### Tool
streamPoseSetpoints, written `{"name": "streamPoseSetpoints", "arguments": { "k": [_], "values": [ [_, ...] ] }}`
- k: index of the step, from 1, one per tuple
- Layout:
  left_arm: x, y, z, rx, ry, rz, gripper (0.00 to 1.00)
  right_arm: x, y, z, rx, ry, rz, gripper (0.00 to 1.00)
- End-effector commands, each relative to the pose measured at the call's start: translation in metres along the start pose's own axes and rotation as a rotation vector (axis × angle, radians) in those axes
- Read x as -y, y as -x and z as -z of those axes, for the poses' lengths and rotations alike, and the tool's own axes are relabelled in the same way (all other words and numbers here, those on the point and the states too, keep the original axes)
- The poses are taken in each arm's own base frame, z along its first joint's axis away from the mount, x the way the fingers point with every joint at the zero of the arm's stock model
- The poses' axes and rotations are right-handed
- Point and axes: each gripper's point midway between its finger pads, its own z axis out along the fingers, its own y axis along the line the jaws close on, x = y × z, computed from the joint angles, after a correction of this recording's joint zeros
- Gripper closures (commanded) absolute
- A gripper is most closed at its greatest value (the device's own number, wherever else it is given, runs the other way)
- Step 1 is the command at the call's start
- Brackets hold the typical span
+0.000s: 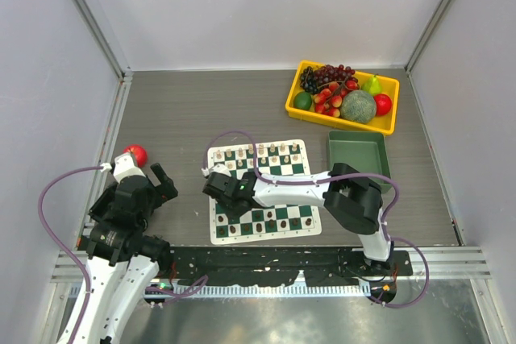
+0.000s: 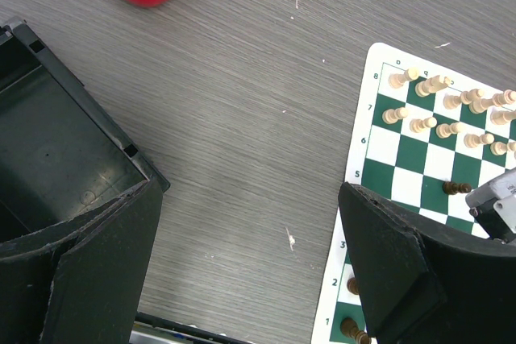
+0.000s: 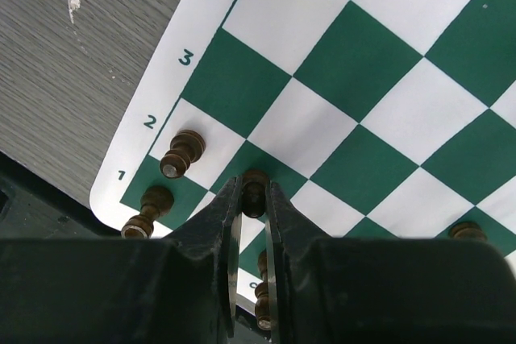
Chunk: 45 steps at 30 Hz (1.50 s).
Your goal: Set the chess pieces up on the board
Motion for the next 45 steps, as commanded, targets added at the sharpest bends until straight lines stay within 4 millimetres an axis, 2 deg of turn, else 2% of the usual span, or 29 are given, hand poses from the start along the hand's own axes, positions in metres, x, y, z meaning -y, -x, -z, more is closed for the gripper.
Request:
{"name": "streamPoseSetpoints", "arguments": {
  "k": [1,6,14,18,20,26,31,36,45],
  "values": [
    [0.003,0.005,-0.001,0.022,-0.01,0.011,0.01,-0.004,0.002,0.001,0.006,0.003,0.001,0.79],
    [0.002,0.005,0.0,0.023,-0.011,0.01,0.01,-0.006,0.013,0.008,0.038,0.008,0.002,0.69],
    [0.002,0.005,-0.001,0.024,-0.01,0.011,0.01,-0.004,0.056,0.051,0.202,0.0,0.007,0.54],
    [0.002,0.005,-0.001,0.024,-0.008,0.011,0.01,0.014,0.075,0.07,0.27,-0.031,-0.03,0.53],
    [0.002,0.005,-0.001,0.024,-0.012,0.011,0.01,0.032,0.086,0.073,0.299,-0.057,-0.069,0.53],
    [0.002,0.005,-0.001,0.024,-0.01,0.012,0.01,0.075,0.095,0.056,0.277,-0.126,-0.14,0.53],
    [0.002,0.005,0.0,0.024,-0.012,0.011,0.01,0.1,0.102,0.038,0.249,-0.15,-0.177,0.53],
    [0.002,0.005,-0.001,0.024,-0.01,0.011,0.01,0.106,0.105,0.022,0.223,-0.155,-0.172,0.53],
    [0.002,0.005,-0.001,0.02,-0.005,0.008,0.01,0.11,0.098,-0.004,0.165,-0.157,-0.17,0.55]
  ]
}}
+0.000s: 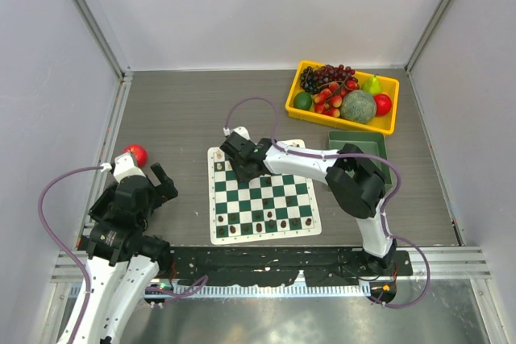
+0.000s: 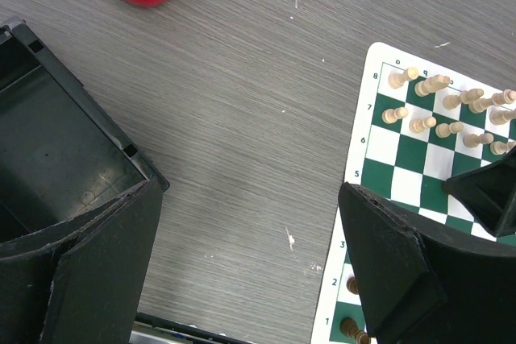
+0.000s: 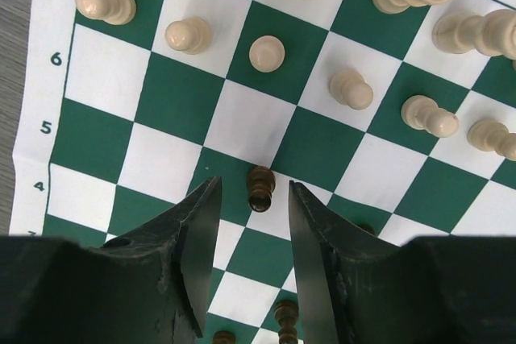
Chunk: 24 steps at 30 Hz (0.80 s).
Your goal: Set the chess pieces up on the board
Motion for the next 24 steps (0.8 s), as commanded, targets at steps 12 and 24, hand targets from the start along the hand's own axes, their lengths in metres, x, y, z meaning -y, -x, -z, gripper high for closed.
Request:
{"name": "streamPoseSetpoints", "arguments": {
  "k": [12,24],
  "values": [
    [0.0015,0.0045,-0.0014,0.021,-0.004,0.008,0.01,-0.0054,0.0189,0.0005,0.036,0.043,-0.004,0.76],
    [0.0019,0.004,-0.0016,0.018,-0.006,0.008,0.01,-0.0092,0.0152,0.0045,0.026,0.074,-0.008,0.72]
  ]
}}
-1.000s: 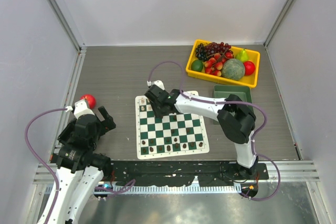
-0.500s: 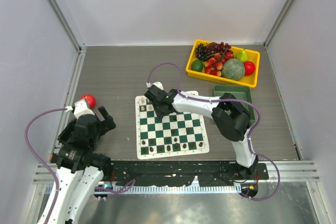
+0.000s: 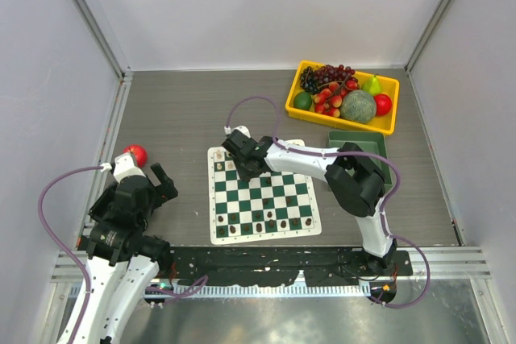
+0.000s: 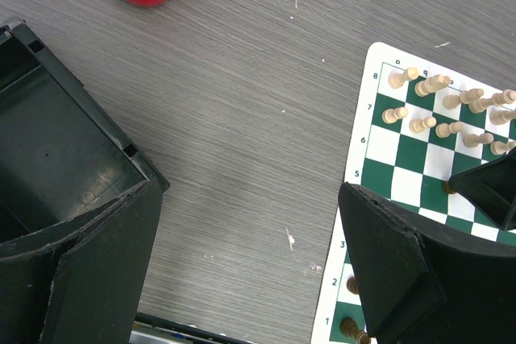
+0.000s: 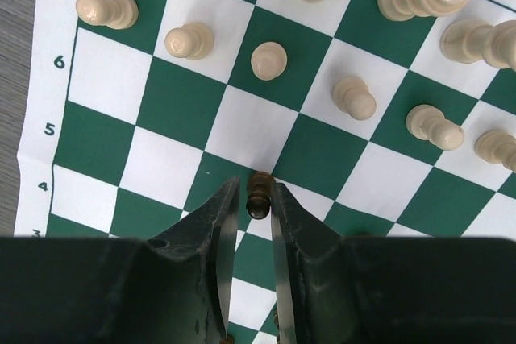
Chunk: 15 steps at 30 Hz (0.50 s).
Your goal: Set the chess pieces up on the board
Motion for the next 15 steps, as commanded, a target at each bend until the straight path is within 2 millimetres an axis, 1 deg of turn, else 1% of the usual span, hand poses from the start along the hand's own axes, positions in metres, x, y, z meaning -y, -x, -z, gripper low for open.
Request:
{"name": "streamPoseSetpoints", "arguments": {
  "k": [1,3,6,10,13,15],
  "values": [
    [0.002,0.004,-0.002,0.019,-0.004,0.006,0.01,-0.009,0.016,0.011,0.048,0.042,-0.005,0.72],
    [0.002,0.005,-0.001,0.021,-0.006,0.007,0.01,-0.008,0.015,0.011,0.047,0.041,-0.005,0.72],
    [0.002,0.005,-0.001,0.02,-0.005,0.008,0.01,-0.006,0.014,0.012,0.045,0.029,-0.004,0.77],
    [0.002,0.004,-0.002,0.018,-0.006,0.009,0.01,-0.003,0.014,0.013,0.044,0.017,-0.002,0.8],
    [0.002,0.004,-0.002,0.018,-0.006,0.007,0.01,-0.003,0.016,0.017,0.052,0.015,0.001,0.83],
    [0.002,0.004,-0.002,0.019,-0.004,0.006,0.01,-0.006,0.019,0.025,0.071,0.024,0.001,0.83]
  ]
}}
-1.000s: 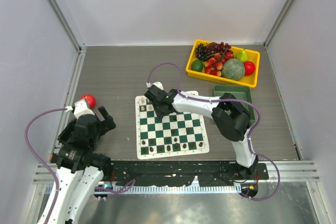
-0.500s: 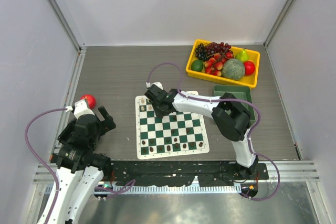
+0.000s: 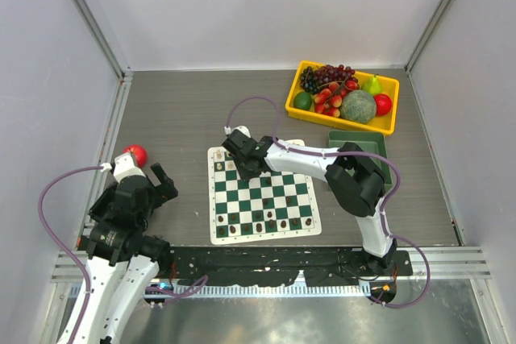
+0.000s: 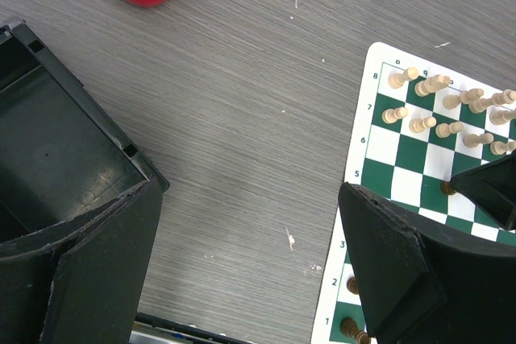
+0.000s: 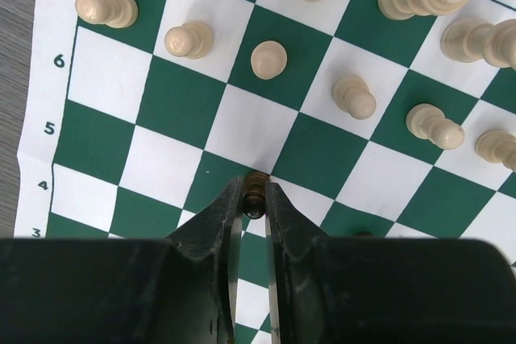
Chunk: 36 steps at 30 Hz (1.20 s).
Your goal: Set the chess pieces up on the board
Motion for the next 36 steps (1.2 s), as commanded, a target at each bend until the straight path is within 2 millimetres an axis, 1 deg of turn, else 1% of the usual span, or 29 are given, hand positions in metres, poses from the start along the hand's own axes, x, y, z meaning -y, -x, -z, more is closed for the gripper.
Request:
{"name": "streamPoseSetpoints", "arguments": {
  "k": [1,2,5,6,7,8,9,10,11,12,13,16,20,30,36],
  "values": [
    [0.002,0.004,-0.002,0.017,-0.004,0.007,0.01,-0.008,0.023,0.032,0.091,0.029,0.003,0.83],
    [0.002,0.005,-0.001,0.019,-0.004,0.009,0.01,-0.008,0.023,0.035,0.094,0.03,0.004,0.83],
    [0.002,0.005,-0.001,0.021,-0.006,0.007,0.01,-0.017,0.022,0.054,0.126,0.056,0.005,0.83],
    [0.002,0.004,-0.002,0.02,-0.005,0.007,0.01,-0.02,0.014,0.055,0.118,0.058,0.017,0.84],
    [0.002,0.004,-0.001,0.02,-0.005,0.007,0.01,-0.023,0.016,0.063,0.134,0.072,0.014,0.83],
    [0.002,0.004,-0.002,0.018,-0.006,0.007,0.01,-0.026,0.006,0.063,0.121,0.075,0.022,0.84],
    [0.002,0.005,-0.001,0.021,-0.006,0.007,0.01,-0.029,0.005,0.068,0.129,0.085,0.017,0.84],
    [0.002,0.004,-0.002,0.02,-0.005,0.007,0.01,-0.031,-0.004,0.067,0.117,0.084,0.028,0.84],
    [0.002,0.005,-0.001,0.022,-0.007,0.01,0.01,-0.033,-0.005,0.069,0.119,0.089,0.019,0.83],
    [0.002,0.005,-0.001,0.021,-0.006,0.007,0.01,-0.036,-0.013,0.069,0.107,0.096,0.022,0.84],
    [0.002,0.004,-0.001,0.02,-0.005,0.007,0.01,-0.038,-0.014,0.071,0.11,0.101,0.02,0.84],
    [0.002,0.005,-0.001,0.019,-0.006,0.008,0.01,-0.046,-0.031,0.067,0.084,0.11,0.027,0.83],
    [0.002,0.005,-0.001,0.02,-0.007,0.007,0.01,-0.055,-0.045,0.062,0.057,0.113,0.045,0.84],
    [0.002,0.005,-0.001,0.02,-0.007,0.007,0.01,-0.058,-0.062,0.057,0.018,0.109,0.061,0.83],
    [0.002,0.004,-0.002,0.018,-0.006,0.006,0.01,-0.059,-0.071,0.057,0.0,0.11,0.072,0.84]
  ]
}}
